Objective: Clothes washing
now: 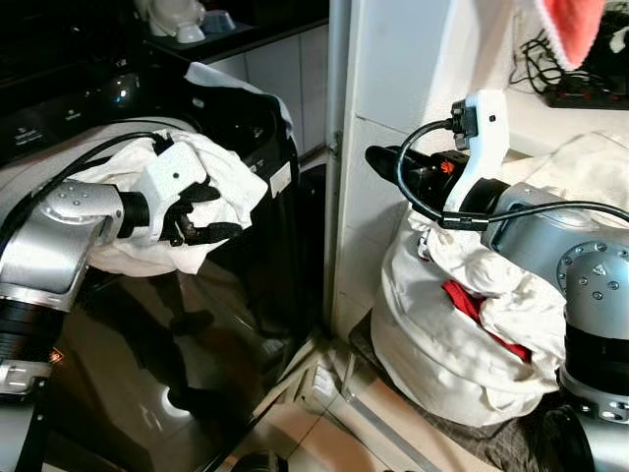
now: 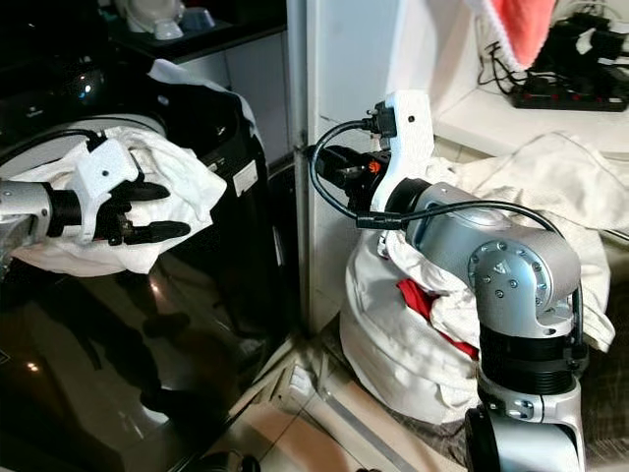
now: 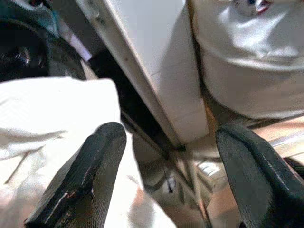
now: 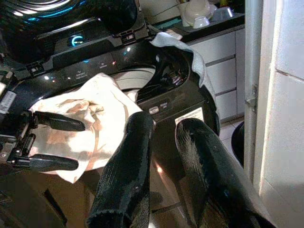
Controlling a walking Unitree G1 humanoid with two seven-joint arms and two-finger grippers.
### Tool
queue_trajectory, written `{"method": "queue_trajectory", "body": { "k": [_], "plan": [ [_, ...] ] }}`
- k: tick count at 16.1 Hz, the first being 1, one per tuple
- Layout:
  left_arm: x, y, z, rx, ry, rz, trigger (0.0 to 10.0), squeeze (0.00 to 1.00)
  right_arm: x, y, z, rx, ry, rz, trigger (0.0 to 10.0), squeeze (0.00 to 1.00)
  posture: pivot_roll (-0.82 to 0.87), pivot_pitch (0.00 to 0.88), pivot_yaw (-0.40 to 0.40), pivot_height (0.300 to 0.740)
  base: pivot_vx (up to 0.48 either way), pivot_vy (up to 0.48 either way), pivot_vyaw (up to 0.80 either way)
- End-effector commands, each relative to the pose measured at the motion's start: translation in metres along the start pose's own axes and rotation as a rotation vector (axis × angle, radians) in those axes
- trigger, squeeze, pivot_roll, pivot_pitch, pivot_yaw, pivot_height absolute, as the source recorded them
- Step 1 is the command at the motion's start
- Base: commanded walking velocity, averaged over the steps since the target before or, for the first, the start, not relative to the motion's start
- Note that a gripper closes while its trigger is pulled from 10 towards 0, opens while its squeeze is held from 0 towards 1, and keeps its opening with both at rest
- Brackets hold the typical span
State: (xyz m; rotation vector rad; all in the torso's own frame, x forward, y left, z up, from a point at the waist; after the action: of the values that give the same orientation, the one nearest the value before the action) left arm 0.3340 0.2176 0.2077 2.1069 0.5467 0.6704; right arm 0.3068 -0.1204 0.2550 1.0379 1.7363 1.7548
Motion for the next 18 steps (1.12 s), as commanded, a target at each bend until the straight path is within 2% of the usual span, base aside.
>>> {"method": "queue_trajectory", "body": {
  "k": [1,3,4,6,8,10,11,12,13,14,15,16,17,18],
  "plan": [
    [0.004,-0.002,-0.001,0.037,0.029,0.006,10.0,0.00,0.002,0.000,-0.002,0.001,0.003,-0.017,10.0,0.00,0.03,0.000,0.058,0.740,0.000,0.000,0.00],
    [0.011,-0.008,0.003,0.091,0.108,-0.005,10.0,0.00,0.002,0.000,-0.002,0.005,0.004,-0.021,10.0,0.00,0.03,0.000,0.058,0.740,0.000,0.000,0.00],
    [0.018,-0.010,0.005,0.109,0.182,0.005,10.0,0.00,0.002,-0.001,-0.002,0.007,0.003,-0.025,10.0,0.00,0.03,0.000,0.056,0.740,0.000,0.000,0.00],
    [0.024,-0.012,0.008,0.136,0.243,0.030,10.0,0.00,0.001,-0.001,-0.002,0.009,0.001,-0.029,10.0,0.00,0.03,0.000,0.056,0.740,0.000,0.000,0.00],
    [0.029,-0.015,0.010,0.174,0.297,0.074,10.0,0.00,0.001,-0.001,-0.001,0.011,-0.002,-0.033,10.0,0.00,0.04,0.000,0.055,0.740,0.000,0.000,0.00],
    [0.047,-0.010,0.008,0.205,0.469,0.161,10.0,0.00,-0.001,0.000,-0.001,0.008,-0.011,-0.037,10.0,0.00,0.03,0.000,0.058,0.740,0.000,0.000,0.00],
    [0.051,-0.007,0.007,0.209,0.507,0.185,10.0,0.00,-0.001,0.000,-0.001,0.008,-0.012,-0.038,10.0,0.00,0.03,0.000,0.058,0.740,0.000,0.000,0.00],
    [0.066,0.011,0.001,0.164,0.644,0.279,10.0,0.00,-0.002,0.000,-0.002,0.007,-0.017,-0.039,10.0,0.00,0.03,0.000,0.058,0.740,0.000,0.000,0.00],
    [0.074,0.031,-0.004,0.073,0.740,0.348,10.0,0.00,-0.003,0.001,-0.002,0.003,-0.023,-0.039,10.0,0.00,0.03,0.000,0.057,0.740,0.000,0.000,0.00],
    [0.079,0.053,-0.010,-0.051,0.859,0.369,10.0,0.00,-0.003,0.001,-0.002,-0.001,-0.029,-0.039,10.0,0.00,0.04,0.000,0.057,0.740,0.000,0.000,0.00],
    [0.082,0.080,-0.019,-0.287,0.989,0.260,10.0,0.00,-0.005,0.001,-0.002,-0.006,-0.042,-0.039,10.0,0.00,0.04,0.000,0.059,0.740,0.000,0.000,0.00],
    [0.075,0.082,-0.012,-0.373,0.955,0.183,10.0,0.00,-0.005,0.000,-0.001,-0.005,-0.057,-0.048,10.0,0.00,0.03,0.000,0.064,0.740,0.000,0.000,0.00],
    [0.072,0.079,-0.007,-0.370,0.917,0.176,10.0,0.00,-0.005,-0.001,-0.001,-0.004,-0.060,-0.050,10.0,0.00,0.03,0.000,0.064,0.740,0.000,0.000,0.00],
    [0.050,0.065,0.016,-0.368,0.674,0.137,10.0,0.00,-0.004,-0.002,-0.001,-0.005,-0.061,-0.044,10.0,0.00,0.03,0.000,0.064,0.740,0.000,0.000,0.00]
  ]
}}
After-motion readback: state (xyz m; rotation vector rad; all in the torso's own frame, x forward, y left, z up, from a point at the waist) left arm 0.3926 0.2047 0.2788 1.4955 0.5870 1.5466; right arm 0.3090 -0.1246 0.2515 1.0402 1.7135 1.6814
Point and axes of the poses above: a point about 5 cm out from each wrist's last joint towards the gripper, its own z axis pointing out of the wrist towards the gripper, its own y axis along the axis of the wrist's last joint, x = y × z, the point moved 1 cm from there along z, pointing out of the wrist towards the gripper, and after that the axes turned 4 degrees about -z, right-handed, at the moved point
